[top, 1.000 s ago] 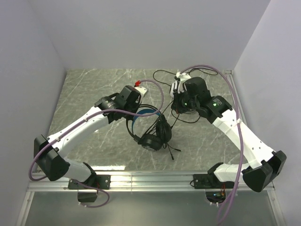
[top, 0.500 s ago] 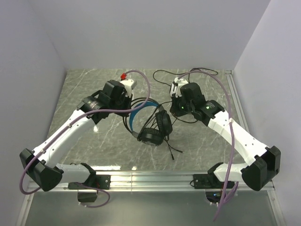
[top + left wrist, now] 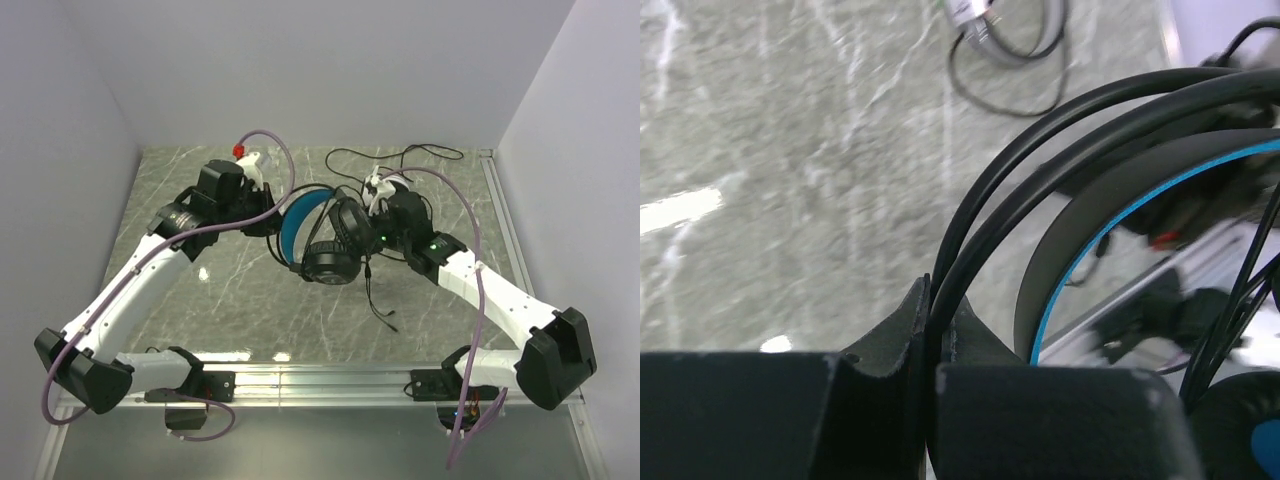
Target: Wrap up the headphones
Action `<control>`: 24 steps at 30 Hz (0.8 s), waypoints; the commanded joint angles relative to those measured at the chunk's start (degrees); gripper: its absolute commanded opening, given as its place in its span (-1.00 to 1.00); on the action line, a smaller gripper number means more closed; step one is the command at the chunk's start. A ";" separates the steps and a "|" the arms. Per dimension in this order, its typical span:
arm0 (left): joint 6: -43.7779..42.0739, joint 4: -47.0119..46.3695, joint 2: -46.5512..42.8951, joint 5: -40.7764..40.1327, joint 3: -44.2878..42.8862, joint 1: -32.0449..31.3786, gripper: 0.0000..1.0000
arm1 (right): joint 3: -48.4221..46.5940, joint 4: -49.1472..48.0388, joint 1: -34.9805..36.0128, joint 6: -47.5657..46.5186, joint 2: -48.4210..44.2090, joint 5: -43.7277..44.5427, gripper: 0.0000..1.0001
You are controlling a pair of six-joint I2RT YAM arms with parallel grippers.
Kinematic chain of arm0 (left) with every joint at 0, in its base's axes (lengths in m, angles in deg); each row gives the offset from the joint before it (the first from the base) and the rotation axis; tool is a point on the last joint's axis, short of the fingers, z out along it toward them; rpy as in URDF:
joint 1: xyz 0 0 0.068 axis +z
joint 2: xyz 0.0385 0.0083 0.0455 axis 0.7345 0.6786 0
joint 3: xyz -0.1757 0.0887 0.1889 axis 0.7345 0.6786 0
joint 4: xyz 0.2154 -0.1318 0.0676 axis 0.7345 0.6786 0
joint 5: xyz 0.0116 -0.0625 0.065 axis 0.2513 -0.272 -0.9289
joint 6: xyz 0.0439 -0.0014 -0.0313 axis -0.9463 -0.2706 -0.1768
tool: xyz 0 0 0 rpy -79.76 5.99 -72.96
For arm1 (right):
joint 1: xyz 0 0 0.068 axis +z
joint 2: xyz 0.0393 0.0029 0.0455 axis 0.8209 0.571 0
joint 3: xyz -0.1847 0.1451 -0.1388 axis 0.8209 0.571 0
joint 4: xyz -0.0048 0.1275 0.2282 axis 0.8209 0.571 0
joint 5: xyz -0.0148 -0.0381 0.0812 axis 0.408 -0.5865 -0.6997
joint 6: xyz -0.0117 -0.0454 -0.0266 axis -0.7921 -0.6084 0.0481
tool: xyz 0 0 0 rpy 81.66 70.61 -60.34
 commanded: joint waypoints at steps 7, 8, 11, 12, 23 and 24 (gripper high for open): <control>11.01 -6.50 -5.04 0.52 -3.07 0.20 -0.99 | 8.62 -28.69 -0.65 10.37 -5.12 -9.03 -0.93; 11.45 -6.06 -4.95 -1.05 -3.34 0.20 -0.99 | 9.15 -29.58 -0.65 11.41 -4.95 -9.64 -0.93; 13.11 -6.40 -5.48 -3.09 -4.22 0.46 -0.99 | 10.11 -32.92 -0.74 13.17 -3.63 -12.72 -0.93; 13.56 -6.41 -5.48 -3.35 -4.48 0.55 -0.99 | 10.38 -33.71 -0.74 13.70 -2.85 -13.34 -0.94; 14.70 -5.27 -2.85 -4.15 -9.58 0.73 -0.99 | 16.35 -42.59 -0.65 17.05 -1.87 -17.30 -0.75; 14.62 -5.18 -2.67 -4.06 -9.67 0.64 -0.99 | 16.53 -42.60 -0.65 16.88 -1.96 -17.12 -0.72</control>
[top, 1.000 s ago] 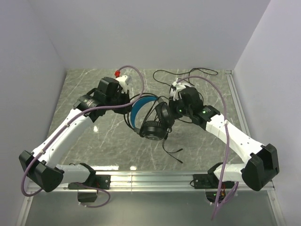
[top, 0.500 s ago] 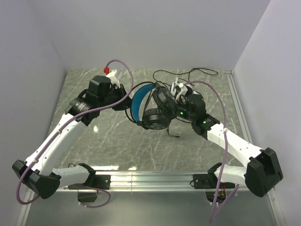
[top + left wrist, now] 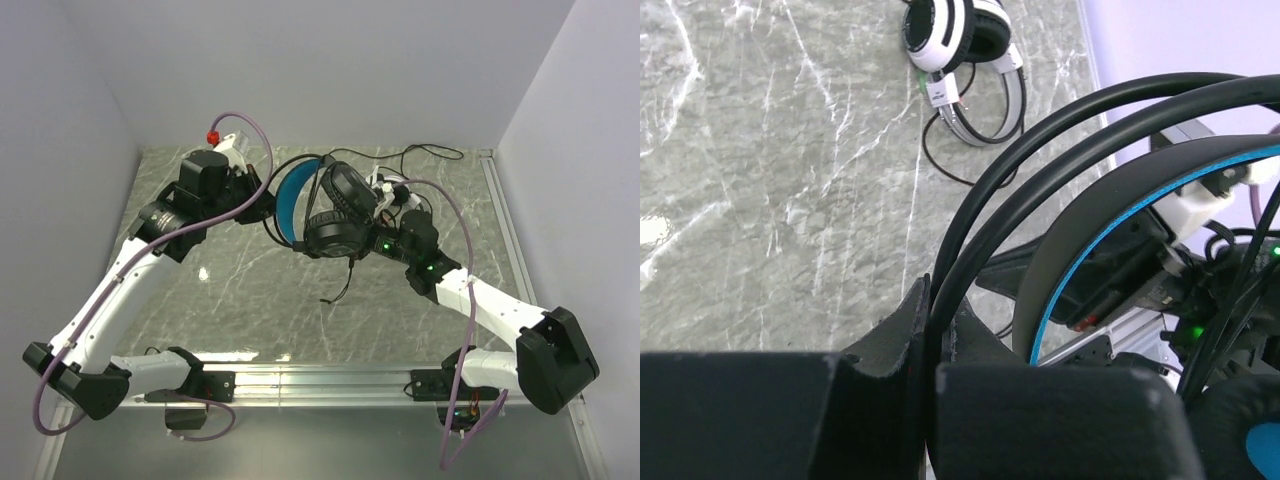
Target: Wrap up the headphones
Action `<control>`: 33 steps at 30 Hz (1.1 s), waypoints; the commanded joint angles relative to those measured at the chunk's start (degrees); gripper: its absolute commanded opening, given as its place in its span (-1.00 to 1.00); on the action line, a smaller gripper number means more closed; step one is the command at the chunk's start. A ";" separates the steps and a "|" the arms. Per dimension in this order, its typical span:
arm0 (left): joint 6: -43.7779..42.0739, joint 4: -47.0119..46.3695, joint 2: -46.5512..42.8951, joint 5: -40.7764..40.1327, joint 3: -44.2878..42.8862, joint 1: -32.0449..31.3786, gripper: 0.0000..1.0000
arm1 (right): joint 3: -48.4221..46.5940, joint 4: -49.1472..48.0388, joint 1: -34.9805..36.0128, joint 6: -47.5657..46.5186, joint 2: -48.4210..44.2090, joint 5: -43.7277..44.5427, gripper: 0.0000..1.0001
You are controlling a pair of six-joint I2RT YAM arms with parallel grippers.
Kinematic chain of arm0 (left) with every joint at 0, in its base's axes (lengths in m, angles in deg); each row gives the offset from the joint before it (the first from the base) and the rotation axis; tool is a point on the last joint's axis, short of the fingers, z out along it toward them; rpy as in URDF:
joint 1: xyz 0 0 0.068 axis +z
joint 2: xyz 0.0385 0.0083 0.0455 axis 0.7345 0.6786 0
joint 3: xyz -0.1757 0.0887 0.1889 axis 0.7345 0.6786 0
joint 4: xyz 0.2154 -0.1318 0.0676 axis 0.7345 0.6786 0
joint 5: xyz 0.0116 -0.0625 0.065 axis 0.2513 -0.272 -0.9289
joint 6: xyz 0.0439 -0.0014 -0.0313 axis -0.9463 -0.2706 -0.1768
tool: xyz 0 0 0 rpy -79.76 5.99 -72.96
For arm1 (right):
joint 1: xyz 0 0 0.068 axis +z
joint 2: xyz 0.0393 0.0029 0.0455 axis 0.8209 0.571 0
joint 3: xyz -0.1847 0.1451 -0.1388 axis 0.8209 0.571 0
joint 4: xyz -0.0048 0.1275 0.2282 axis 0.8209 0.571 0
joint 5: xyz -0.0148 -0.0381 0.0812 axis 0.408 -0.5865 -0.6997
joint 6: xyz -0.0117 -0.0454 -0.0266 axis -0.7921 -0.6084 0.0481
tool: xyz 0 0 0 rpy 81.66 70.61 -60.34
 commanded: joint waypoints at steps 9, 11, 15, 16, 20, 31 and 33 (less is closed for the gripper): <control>3.36 -4.41 0.50 0.97 -4.03 0.27 -0.99 | 2.47 -4.13 -0.22 -0.13 -1.24 -0.70 -0.21; 3.27 -4.24 0.77 1.23 -4.29 0.18 -0.99 | 2.64 -4.13 -0.30 -0.05 -1.42 -0.53 -0.19; 3.01 -3.71 1.03 0.80 -5.17 0.27 -0.99 | 2.47 -4.04 -0.22 -0.31 -1.33 -0.70 -0.08; 2.92 -3.36 1.03 0.45 -5.52 0.18 -0.99 | 2.38 -3.87 -0.22 -0.48 -1.25 -0.79 -0.04; 2.65 -2.57 0.94 -0.17 -6.66 0.18 -0.99 | 2.73 -3.95 -0.13 -0.49 -1.33 -0.44 0.01; 2.83 -1.25 1.38 -0.87 -9.30 0.18 -0.99 | 3.69 -4.39 0.31 -1.01 -1.42 -0.53 0.07; 2.74 -1.07 1.47 -0.96 -9.91 0.18 -0.99 | 3.87 -4.48 0.58 -1.01 -1.33 -0.44 0.07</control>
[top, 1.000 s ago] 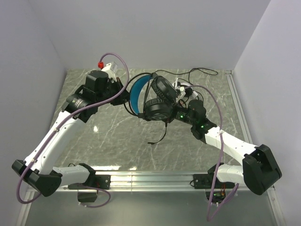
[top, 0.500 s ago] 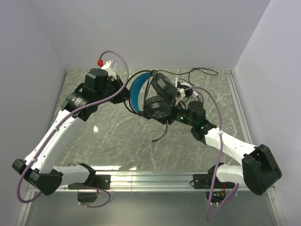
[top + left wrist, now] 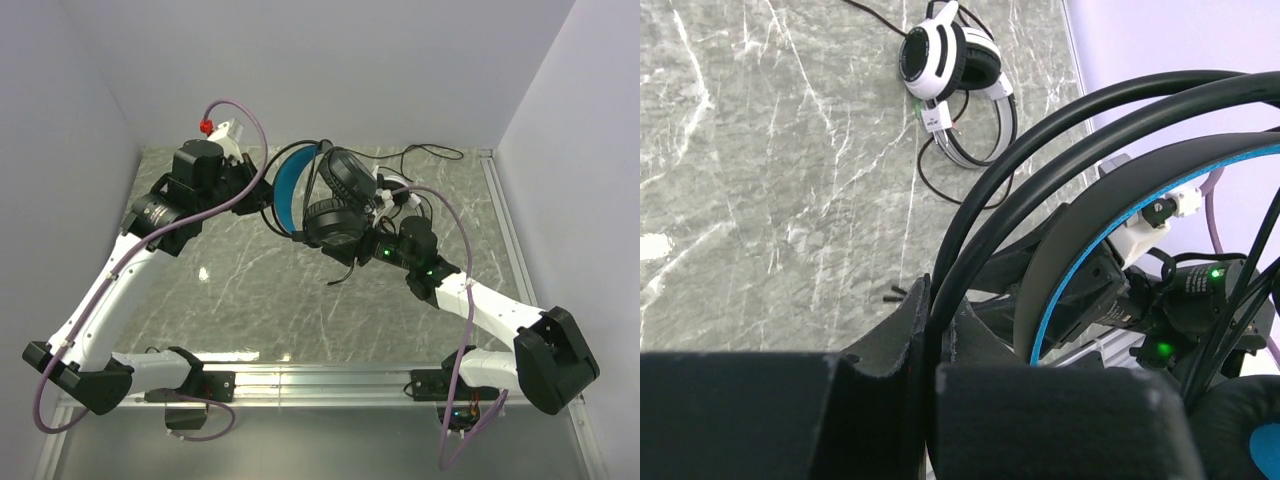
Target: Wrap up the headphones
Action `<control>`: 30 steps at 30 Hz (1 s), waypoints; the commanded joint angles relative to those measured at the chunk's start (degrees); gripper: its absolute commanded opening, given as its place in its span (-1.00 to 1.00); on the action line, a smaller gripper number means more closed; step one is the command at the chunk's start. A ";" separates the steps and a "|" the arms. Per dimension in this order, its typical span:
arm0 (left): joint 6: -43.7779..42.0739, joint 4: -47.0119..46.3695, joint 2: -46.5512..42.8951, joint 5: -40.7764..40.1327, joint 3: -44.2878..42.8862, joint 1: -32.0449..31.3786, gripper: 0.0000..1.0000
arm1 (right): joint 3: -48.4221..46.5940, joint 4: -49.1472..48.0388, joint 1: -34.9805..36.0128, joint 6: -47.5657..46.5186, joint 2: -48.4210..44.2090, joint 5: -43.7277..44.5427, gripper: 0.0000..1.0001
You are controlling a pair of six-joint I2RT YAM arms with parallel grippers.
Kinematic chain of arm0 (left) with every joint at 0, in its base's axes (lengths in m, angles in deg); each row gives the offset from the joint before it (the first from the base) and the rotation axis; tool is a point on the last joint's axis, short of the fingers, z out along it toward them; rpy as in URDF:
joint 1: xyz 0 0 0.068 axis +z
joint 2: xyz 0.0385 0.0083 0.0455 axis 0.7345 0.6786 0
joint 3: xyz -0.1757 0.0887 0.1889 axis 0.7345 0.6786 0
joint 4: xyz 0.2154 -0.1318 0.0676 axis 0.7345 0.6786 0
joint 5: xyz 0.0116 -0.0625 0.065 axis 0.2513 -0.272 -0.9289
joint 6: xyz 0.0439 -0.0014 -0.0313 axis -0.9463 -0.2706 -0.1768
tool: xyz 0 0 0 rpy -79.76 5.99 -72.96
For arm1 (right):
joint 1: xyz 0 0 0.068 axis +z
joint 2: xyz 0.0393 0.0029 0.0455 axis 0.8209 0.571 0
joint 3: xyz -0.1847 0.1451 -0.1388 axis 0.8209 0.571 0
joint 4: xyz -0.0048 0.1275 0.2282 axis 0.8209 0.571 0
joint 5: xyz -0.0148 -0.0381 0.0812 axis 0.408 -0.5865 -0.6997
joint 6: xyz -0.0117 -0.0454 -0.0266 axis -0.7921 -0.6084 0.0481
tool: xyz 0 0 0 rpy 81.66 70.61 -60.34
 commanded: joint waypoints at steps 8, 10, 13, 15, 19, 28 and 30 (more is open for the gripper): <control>2.41 -2.57 -0.08 -0.53 -5.66 0.12 -0.99 | 2.55 -4.36 0.51 -0.88 -1.88 -0.51 0.03; 2.41 -2.49 0.01 -0.53 -5.84 0.11 -0.99 | 2.99 -4.62 0.51 -0.79 -1.88 -0.77 -0.03; 2.24 -2.22 0.18 -0.62 -6.28 0.20 -0.99 | 3.78 -5.15 0.60 -0.71 -1.97 -0.95 -0.06; 2.15 -2.05 0.27 -0.79 -6.54 0.11 -0.99 | 4.48 -5.24 0.68 -0.71 -2.15 -0.69 -0.06; 2.06 -1.96 0.36 -0.97 -6.72 0.11 -0.99 | 5.10 -4.54 0.77 -0.97 -2.85 -0.07 -0.07; 2.15 -2.40 0.97 -0.27 -6.89 0.11 -0.99 | 6.33 2.05 1.30 -3.07 -5.92 5.11 -0.14; 2.06 -2.31 1.15 -0.27 -7.16 0.11 -0.99 | 6.68 3.02 1.56 -3.69 -6.36 5.91 -0.15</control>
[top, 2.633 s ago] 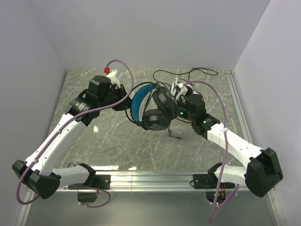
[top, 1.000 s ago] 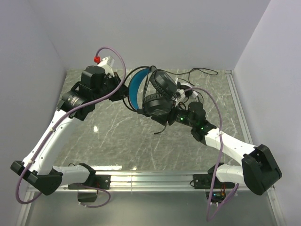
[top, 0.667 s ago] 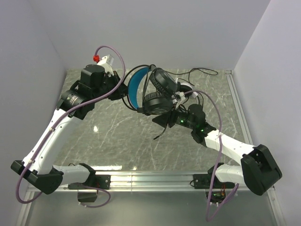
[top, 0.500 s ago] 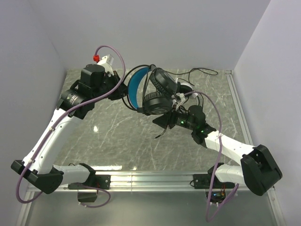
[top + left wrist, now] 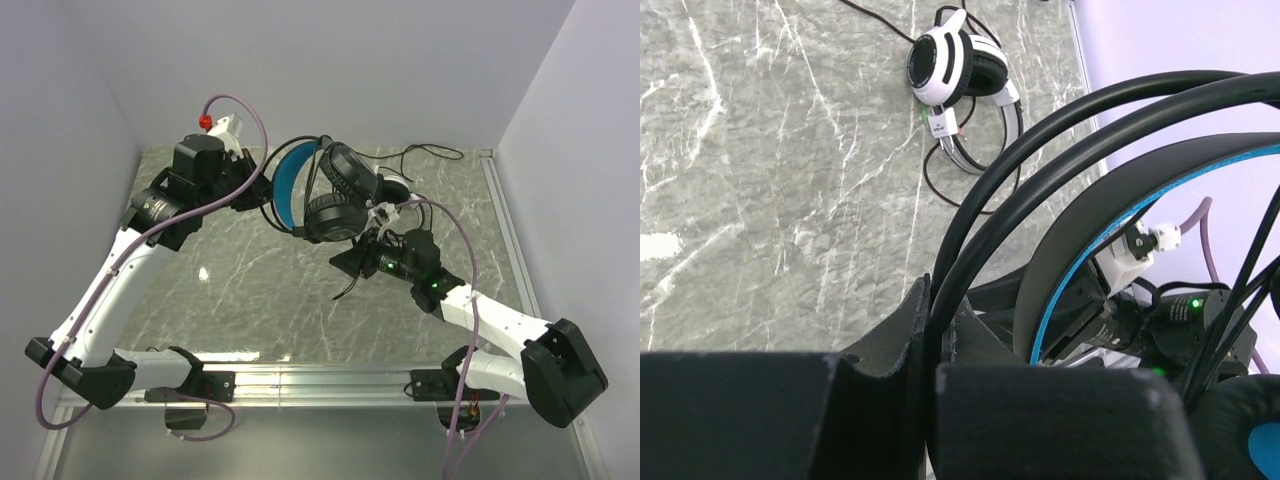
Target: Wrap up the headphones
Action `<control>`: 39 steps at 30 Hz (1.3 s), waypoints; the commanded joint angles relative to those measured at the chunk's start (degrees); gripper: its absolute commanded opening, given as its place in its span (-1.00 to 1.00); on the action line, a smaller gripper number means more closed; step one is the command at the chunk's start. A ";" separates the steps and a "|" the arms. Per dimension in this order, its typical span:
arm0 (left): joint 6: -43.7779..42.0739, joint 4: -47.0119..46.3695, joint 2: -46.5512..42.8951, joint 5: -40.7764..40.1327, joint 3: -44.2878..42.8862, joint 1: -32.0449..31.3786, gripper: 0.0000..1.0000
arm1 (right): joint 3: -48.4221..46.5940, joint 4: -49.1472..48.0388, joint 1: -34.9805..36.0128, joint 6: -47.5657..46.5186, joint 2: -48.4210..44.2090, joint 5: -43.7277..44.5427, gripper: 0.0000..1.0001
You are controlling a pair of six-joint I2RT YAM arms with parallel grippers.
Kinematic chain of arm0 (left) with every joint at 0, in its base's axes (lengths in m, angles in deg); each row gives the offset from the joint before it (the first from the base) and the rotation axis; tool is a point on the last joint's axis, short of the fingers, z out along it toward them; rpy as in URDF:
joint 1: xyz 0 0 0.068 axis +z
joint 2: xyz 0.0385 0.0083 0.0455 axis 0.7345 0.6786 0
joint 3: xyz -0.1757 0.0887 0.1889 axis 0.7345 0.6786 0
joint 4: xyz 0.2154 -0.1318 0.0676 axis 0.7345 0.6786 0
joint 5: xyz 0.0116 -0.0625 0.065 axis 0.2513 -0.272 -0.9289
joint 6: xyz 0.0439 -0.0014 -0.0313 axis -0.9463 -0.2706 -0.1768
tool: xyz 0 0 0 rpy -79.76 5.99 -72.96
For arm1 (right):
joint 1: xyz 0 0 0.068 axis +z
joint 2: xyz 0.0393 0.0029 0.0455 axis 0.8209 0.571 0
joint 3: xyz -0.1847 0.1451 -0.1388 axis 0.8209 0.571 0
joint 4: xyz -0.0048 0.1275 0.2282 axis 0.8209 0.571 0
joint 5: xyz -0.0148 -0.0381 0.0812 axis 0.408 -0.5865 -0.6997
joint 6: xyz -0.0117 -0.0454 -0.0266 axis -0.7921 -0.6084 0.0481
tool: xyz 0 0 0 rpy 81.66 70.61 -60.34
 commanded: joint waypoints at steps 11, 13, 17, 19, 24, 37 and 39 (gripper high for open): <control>2.22 -5.00 -0.03 1.96 -4.12 0.11 -0.99 | 2.93 4.81 2.12 -3.20 -3.86 7.94 -0.17; 2.30 -4.91 0.06 2.05 -4.12 0.11 -0.99 | 2.93 5.25 2.38 -3.37 -3.60 8.91 -0.21; 2.22 -4.91 -0.11 1.88 -4.21 0.12 -0.99 | 2.41 6.66 3.69 -3.99 -3.07 10.67 -0.21; 2.22 -4.74 -0.29 1.79 -4.21 0.11 -0.99 | 2.40 7.10 4.14 -4.25 -2.90 11.89 -0.23; 2.13 -4.47 -0.29 1.53 -4.65 0.11 -0.99 | 1.61 9.03 5.81 -4.78 -2.28 14.53 -0.30; 2.22 -4.56 -0.29 1.79 -4.56 0.11 -0.99 | 2.41 8.07 8.71 -3.46 -0.96 19.11 -0.35; 2.30 -4.74 -0.38 1.79 -4.56 0.11 -0.99 | 1.97 7.19 9.24 -3.11 0.09 19.46 -0.31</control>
